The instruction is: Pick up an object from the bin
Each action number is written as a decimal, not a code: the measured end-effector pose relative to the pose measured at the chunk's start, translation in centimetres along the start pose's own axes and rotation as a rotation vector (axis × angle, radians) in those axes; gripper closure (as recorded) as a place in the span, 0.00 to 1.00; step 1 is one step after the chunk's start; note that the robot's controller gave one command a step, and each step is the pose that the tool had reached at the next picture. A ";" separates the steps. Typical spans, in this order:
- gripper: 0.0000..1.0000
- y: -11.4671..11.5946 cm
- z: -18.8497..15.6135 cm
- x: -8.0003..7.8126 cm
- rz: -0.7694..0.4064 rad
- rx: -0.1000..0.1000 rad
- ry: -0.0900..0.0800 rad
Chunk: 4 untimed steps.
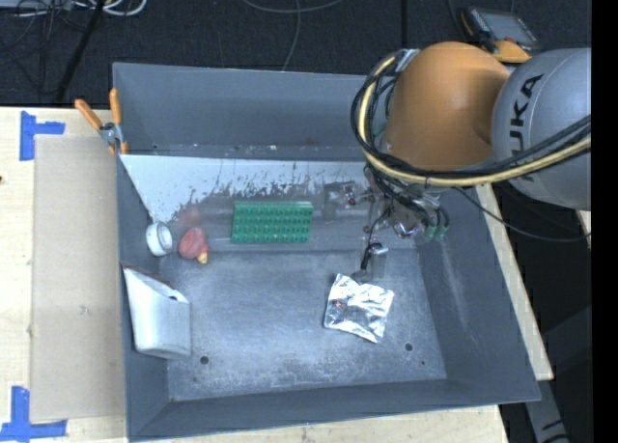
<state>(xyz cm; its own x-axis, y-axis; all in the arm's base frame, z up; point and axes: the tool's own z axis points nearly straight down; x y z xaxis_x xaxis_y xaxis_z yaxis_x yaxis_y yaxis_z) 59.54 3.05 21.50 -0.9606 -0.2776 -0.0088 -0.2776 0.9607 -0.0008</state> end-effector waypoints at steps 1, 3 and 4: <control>0.00 -5.6 15.0 1.5 -0.001 -0.003 0.014; 0.00 -5.5 14.5 1.3 -0.002 -0.002 0.008; 0.00 -7.1 14.5 8.1 0.039 -0.002 0.015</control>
Offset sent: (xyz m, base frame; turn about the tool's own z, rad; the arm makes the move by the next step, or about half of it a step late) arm 0.0040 -0.0566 -0.1450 -0.0048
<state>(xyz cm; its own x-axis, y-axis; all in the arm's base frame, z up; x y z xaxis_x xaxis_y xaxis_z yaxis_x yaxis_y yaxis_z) 53.89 -5.96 6.90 -0.9709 -0.2395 0.0067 -0.2395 0.9709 0.0013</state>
